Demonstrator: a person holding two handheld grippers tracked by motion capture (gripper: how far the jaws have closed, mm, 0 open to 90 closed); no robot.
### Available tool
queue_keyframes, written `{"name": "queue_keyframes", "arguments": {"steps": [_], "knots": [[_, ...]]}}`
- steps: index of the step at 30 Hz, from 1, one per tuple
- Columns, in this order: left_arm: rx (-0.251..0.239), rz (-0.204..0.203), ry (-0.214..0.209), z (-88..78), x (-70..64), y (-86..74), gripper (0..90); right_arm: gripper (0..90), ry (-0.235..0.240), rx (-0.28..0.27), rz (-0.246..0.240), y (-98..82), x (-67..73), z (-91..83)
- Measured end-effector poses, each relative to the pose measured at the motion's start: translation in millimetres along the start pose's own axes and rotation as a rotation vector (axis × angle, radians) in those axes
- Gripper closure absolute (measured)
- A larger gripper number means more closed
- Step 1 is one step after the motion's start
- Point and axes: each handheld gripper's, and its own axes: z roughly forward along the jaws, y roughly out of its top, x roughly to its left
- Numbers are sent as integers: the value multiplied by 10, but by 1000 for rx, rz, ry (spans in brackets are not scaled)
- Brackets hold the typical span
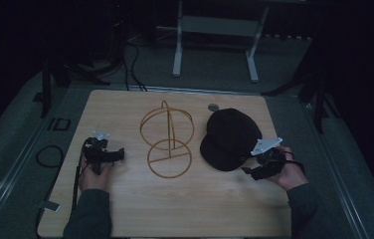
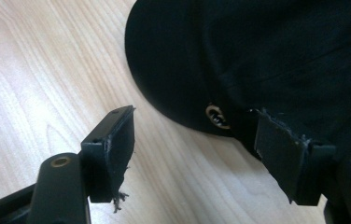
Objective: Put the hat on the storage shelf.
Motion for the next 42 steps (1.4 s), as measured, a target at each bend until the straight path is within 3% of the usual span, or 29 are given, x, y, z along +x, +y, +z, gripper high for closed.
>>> {"name": "queue_keyframes", "arguments": {"steps": [22, 33, 42], "knots": [[0, 0, 0, 0, 0, 0, 26, 257, -32, 9, -23, 312, -398, -88], [-1, -1, 0, 1, -1, 0, 26, 250, -22, 8, -45, 563, -543, -4], [2, -3, 2, 0, -8, 2, 26, 160, -12, 14, -79, 827, -595, 78]]}}
